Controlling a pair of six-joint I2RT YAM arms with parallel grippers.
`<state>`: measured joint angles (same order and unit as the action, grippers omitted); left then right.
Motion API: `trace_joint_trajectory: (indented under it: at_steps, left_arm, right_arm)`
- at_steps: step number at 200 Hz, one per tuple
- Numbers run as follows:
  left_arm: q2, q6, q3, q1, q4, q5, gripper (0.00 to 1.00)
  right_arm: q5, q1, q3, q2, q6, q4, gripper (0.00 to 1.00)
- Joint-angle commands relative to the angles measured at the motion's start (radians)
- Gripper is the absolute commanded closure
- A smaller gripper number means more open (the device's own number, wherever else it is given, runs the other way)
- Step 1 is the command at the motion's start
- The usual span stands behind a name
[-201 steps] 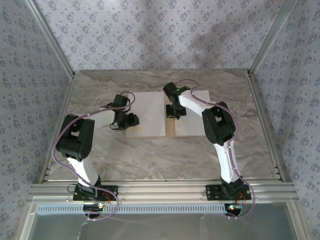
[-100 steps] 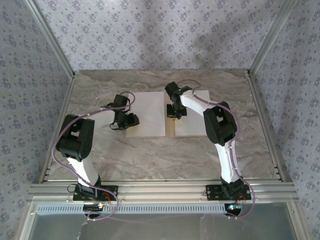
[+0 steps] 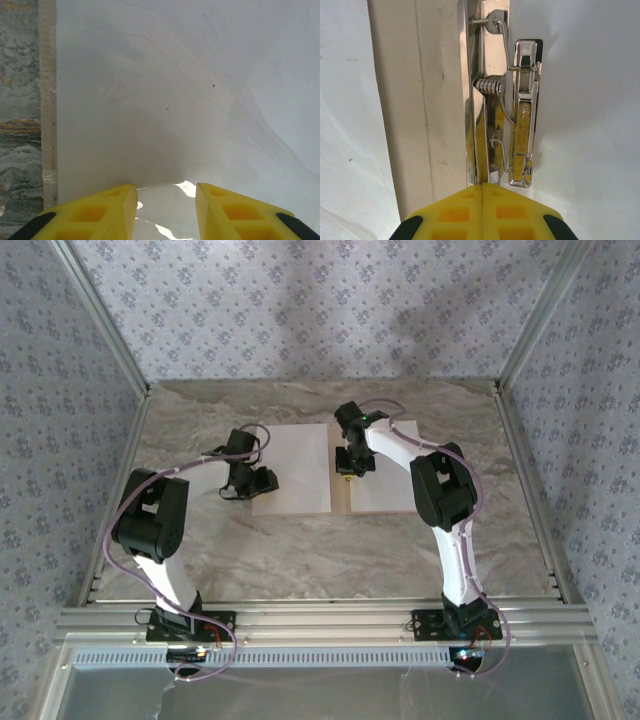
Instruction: Put the files into the folder
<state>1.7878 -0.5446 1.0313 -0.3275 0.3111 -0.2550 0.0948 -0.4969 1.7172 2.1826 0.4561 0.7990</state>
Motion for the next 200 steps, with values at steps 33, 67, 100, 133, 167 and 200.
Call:
trace_joint_trajectory:
  at_steps: [33,67,100,133,167,200]
  left_arm:
    - [-0.028,-0.006,-0.02,0.002,0.064,0.005,0.63]
    - [-0.028,0.011,0.001,0.008,0.091,0.004,0.63]
    - [-0.035,0.03,0.028,0.025,0.123,0.002,0.63]
    - [-0.034,0.05,0.062,0.037,0.155,-0.003,0.63]
    - [-0.04,0.073,0.1,0.051,0.19,-0.015,0.63]
    - [-0.061,0.081,0.143,0.064,0.227,-0.044,0.58]
  right_arm:
    - [0.019,0.009,-0.023,-0.026,0.007,0.085,0.88]
    - [-0.024,0.006,0.021,-0.06,-0.009,0.132,0.7]
    - [-0.023,0.002,0.03,-0.128,-0.021,0.159,0.67]
    - [-0.017,-0.002,0.03,-0.197,-0.031,0.159,0.67]
    - [0.05,-0.004,-0.006,-0.271,-0.056,0.136,0.66]
    - [0.114,-0.004,-0.093,-0.356,-0.074,0.061,0.64]
